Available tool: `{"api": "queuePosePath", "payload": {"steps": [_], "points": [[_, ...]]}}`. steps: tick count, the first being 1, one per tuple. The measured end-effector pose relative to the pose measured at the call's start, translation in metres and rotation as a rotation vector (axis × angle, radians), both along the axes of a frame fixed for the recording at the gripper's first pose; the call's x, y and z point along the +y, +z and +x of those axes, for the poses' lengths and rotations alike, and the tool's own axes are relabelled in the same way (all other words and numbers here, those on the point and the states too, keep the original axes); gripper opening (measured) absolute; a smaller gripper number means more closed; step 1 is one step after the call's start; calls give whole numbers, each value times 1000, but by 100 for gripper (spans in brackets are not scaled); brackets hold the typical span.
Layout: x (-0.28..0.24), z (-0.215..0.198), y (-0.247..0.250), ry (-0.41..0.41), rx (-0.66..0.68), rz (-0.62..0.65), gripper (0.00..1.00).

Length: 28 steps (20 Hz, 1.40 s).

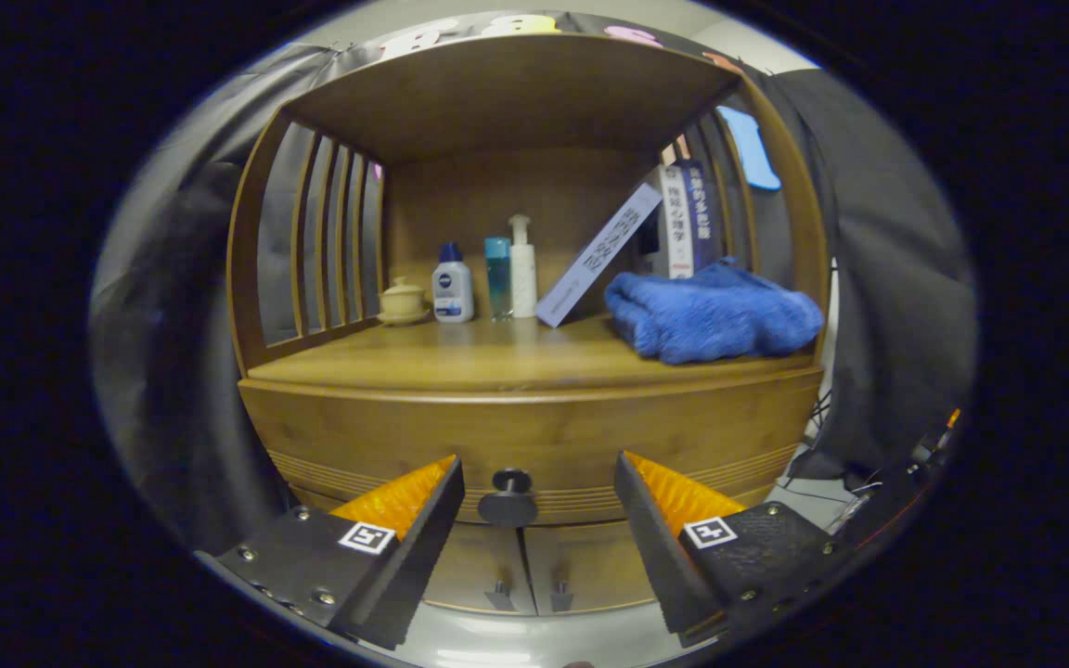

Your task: Pull open the drawer, take out the items inside it, and place them on the countertop above the cabinet.

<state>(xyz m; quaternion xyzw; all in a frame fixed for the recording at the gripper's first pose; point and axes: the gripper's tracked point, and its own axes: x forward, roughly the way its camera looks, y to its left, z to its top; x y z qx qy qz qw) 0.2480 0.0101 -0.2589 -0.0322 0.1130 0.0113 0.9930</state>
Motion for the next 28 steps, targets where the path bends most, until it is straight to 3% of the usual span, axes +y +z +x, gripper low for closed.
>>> {"api": "queuePosePath", "payload": {"steps": [3,7,13,16,17,28], "points": [[10,17,-26,21,40,12,97],[8,27,-35,-5,28,38,41],[8,24,-34,-17,-11,64,40],[7,27,-37,1,45,21,29],[5,22,-38,-8,65,20,26],[-5,-89,-30,-28,63,42,26]]}}
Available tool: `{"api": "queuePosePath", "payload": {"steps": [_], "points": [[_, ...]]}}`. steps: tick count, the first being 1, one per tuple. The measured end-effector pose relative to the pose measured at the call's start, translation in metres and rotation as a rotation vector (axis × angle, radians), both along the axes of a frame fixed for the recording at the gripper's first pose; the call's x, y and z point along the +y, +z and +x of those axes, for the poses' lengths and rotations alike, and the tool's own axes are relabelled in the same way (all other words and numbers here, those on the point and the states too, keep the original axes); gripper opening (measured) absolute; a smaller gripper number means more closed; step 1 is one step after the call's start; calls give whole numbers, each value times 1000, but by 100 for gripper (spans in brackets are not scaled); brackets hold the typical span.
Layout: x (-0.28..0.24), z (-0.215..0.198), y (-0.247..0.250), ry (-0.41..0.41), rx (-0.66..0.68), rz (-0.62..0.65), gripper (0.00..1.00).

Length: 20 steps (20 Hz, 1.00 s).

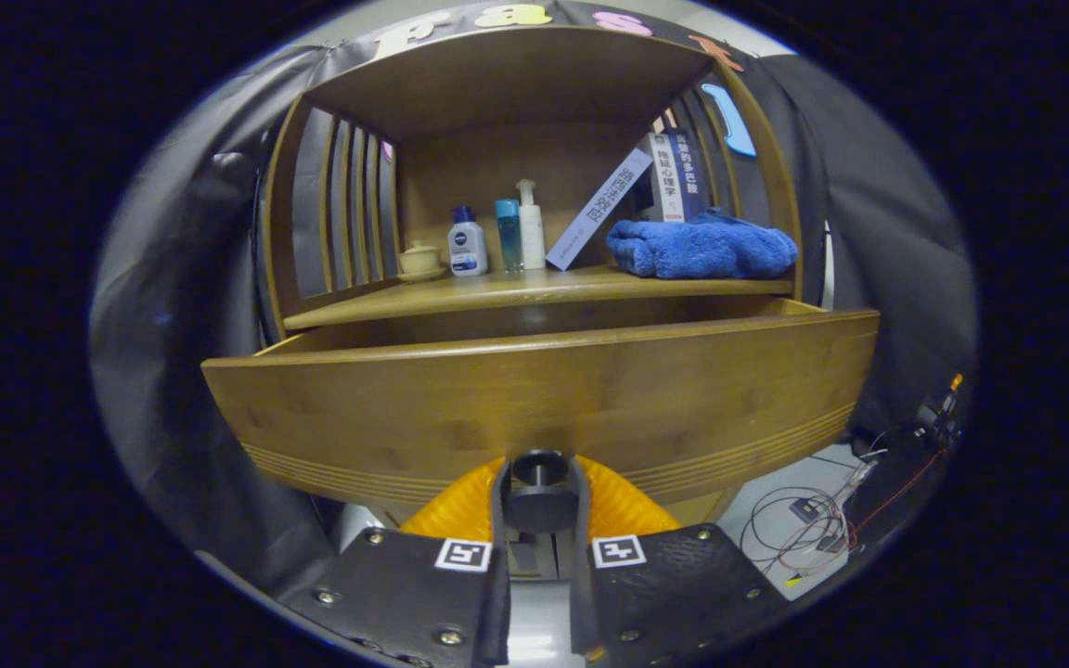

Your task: Pull open the drawer, take out the items inside it, and place them on the countertop above the cabinet.

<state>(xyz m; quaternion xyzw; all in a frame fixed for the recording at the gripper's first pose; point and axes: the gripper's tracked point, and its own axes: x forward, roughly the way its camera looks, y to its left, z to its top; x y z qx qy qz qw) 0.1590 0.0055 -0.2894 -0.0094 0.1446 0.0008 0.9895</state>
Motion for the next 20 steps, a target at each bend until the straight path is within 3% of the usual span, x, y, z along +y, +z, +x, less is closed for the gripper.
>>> {"api": "queuePosePath", "payload": {"steps": [9,15,16,17,20], "points": [[1,-58,-10,17,18,-30,25],[2,-65,-6,23,32,-47,26],[0,-64,4,22,11,-50,40],[-2,-62,17,19,-10,-55,42],[-5,-74,63,4,-59,-35,66]]}}
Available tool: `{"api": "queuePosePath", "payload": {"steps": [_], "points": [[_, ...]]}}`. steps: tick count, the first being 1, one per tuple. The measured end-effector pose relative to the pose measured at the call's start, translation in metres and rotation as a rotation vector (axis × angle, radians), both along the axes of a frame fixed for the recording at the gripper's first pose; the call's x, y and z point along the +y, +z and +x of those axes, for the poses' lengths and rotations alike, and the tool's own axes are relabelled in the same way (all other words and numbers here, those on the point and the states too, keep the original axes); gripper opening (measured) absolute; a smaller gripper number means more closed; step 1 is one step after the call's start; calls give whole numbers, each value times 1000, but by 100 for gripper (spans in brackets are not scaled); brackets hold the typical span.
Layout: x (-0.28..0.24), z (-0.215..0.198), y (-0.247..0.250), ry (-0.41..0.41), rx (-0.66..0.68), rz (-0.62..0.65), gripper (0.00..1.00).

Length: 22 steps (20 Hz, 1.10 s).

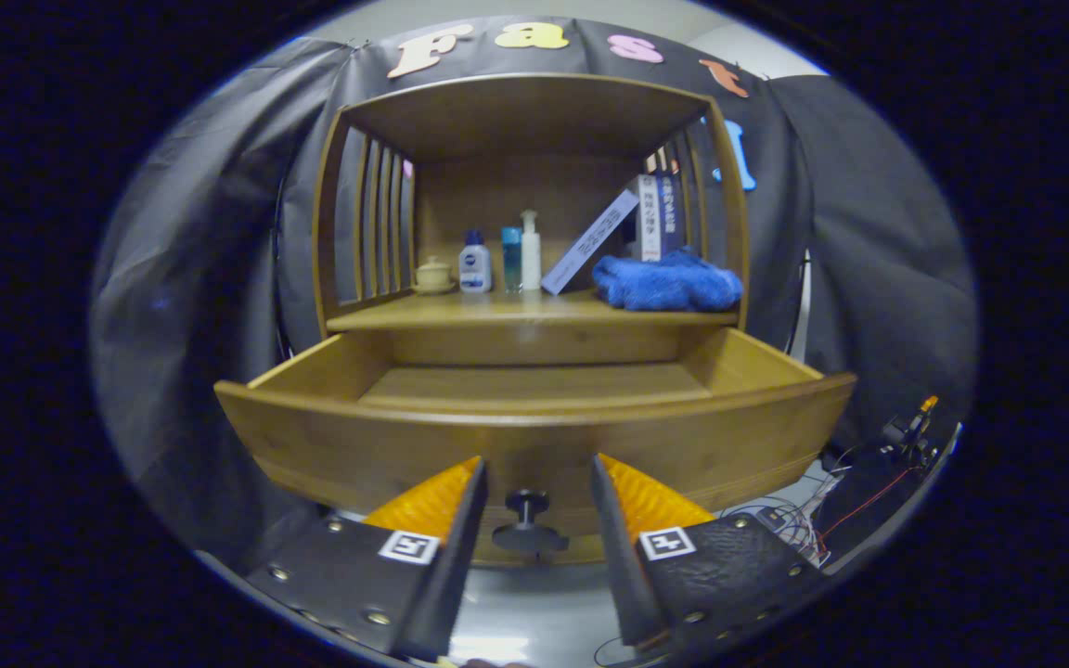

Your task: Pull open the drawer, take out the items inside it, and place them on the countertop above the cabinet.

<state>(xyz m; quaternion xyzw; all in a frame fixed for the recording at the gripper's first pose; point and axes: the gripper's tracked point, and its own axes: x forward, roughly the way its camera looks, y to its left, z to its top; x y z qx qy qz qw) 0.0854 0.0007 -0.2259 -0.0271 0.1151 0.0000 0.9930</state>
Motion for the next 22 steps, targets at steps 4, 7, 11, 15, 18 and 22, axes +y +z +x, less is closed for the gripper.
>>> {"api": "queuePosePath", "payload": {"steps": [4,7,11,15,18,22], "points": [[2,1,51,0,-34,39,97],[10,11,77,4,4,16,99],[32,43,79,49,98,-56,100],[52,85,44,102,259,-99,100],[41,112,18,72,370,-135,100],[27,129,-17,32,543,-188,100]]}}
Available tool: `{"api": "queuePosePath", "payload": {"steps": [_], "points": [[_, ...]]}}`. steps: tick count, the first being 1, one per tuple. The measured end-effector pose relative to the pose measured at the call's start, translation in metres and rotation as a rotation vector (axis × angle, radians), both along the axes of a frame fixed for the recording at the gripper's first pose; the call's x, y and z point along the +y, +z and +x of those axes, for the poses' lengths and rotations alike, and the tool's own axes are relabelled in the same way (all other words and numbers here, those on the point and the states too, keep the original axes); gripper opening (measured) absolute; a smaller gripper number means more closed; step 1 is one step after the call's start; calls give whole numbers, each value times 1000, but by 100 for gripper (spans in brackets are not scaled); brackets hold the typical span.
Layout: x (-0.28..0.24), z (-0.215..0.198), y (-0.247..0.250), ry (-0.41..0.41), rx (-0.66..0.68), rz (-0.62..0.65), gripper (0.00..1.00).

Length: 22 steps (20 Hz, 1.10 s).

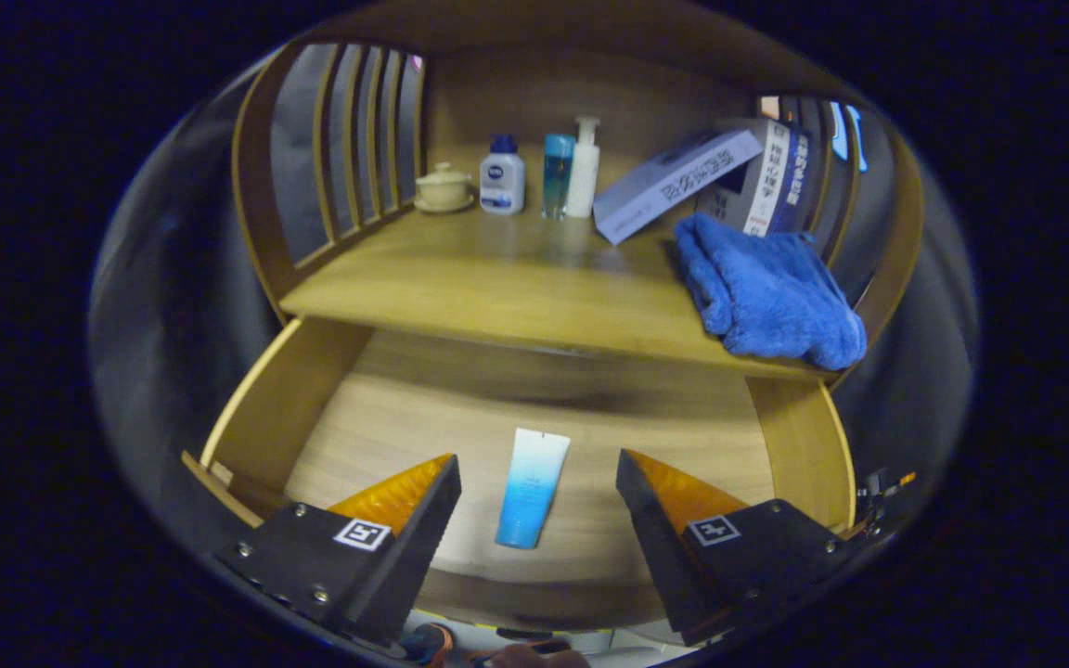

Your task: Pull open the drawer, take out the items inside it, and place them on the countertop above the cabinet.

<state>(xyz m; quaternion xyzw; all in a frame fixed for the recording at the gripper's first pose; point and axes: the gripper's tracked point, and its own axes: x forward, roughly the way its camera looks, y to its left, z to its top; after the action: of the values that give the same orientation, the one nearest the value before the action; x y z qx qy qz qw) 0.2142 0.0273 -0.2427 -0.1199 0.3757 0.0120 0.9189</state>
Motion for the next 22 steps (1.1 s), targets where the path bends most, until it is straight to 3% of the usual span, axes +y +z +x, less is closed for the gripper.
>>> {"api": "queuePosePath", "payload": {"steps": [4,13,16,17,19,22], "points": [[-10,7,-29,-48,147,-20,98],[8,8,-73,-198,374,146,98],[1,3,-92,-222,448,103,71],[5,-3,-103,-199,487,120,69],[6,19,-116,-179,423,126,42],[12,13,-117,-93,380,120,41]]}}
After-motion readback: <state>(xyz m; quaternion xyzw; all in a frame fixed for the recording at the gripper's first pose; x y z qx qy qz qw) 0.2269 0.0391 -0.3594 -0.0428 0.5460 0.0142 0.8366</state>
